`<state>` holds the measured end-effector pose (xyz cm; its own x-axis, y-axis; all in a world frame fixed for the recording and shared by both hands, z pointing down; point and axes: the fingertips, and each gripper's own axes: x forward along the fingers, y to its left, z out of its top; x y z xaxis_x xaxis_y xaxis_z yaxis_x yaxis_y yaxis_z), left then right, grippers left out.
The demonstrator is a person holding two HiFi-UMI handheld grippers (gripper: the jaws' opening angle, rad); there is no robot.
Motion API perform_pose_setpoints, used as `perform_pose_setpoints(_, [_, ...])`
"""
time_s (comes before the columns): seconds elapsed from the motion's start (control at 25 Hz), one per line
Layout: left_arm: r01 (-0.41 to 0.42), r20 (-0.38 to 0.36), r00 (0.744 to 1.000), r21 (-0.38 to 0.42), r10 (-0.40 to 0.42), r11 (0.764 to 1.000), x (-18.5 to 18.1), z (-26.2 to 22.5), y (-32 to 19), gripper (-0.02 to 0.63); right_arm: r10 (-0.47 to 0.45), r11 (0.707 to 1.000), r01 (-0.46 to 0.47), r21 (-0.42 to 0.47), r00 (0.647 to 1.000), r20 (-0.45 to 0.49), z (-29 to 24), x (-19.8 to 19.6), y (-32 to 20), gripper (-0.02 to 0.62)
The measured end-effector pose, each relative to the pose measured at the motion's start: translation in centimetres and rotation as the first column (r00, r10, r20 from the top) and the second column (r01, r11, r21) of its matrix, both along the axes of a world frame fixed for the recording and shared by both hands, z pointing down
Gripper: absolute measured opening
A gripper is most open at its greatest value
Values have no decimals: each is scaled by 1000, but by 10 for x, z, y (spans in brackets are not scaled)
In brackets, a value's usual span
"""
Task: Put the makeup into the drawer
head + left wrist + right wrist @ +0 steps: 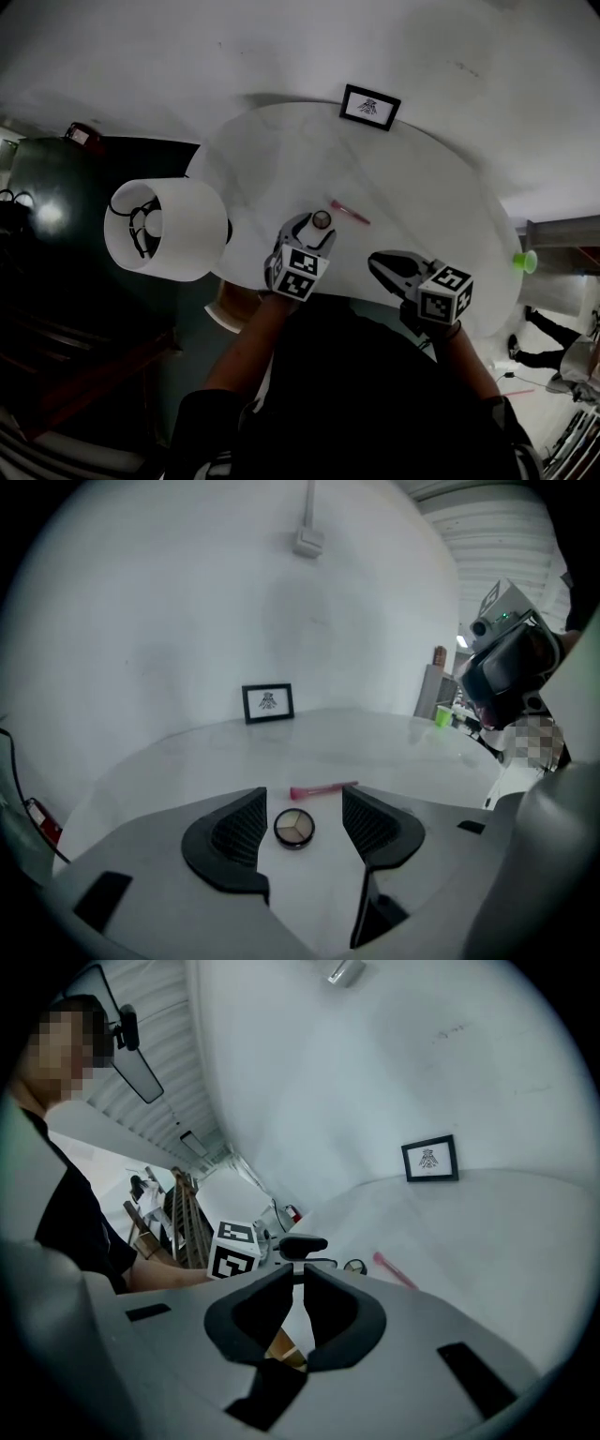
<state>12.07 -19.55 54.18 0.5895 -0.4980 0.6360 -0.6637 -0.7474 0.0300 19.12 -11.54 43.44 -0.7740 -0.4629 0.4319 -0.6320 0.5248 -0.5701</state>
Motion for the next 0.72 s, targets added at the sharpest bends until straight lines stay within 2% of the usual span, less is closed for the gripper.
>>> perform_pose_setpoints(0.24, [-28, 27, 999, -46, 30, 999, -6, 31, -11, 261, 60, 998, -61, -16, 997, -38, 3, 7, 1, 17])
perform_pose_setpoints(0.72, [-122, 103, 986, -108, 133, 987, 3, 72, -10, 262, 153, 987, -156, -40, 987, -51, 10, 14, 17, 17])
